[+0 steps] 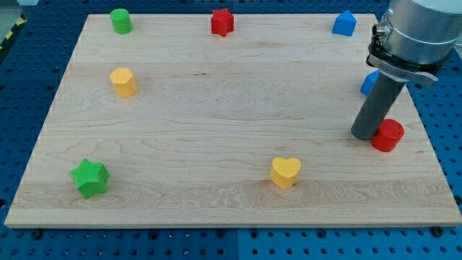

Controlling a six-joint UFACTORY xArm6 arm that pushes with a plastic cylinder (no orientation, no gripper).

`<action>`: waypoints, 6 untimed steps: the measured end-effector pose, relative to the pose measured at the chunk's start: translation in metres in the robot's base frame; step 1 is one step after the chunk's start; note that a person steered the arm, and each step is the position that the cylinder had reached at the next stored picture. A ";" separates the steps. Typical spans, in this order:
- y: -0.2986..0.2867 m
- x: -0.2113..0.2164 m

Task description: Move the red circle towards the bottom right corner of the board

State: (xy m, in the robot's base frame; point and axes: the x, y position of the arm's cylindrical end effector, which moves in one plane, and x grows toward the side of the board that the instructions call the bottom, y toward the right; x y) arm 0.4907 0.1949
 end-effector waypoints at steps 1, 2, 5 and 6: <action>-0.010 -0.026; 0.016 -0.022; 0.083 0.041; 0.126 0.041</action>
State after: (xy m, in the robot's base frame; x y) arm 0.5314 0.3209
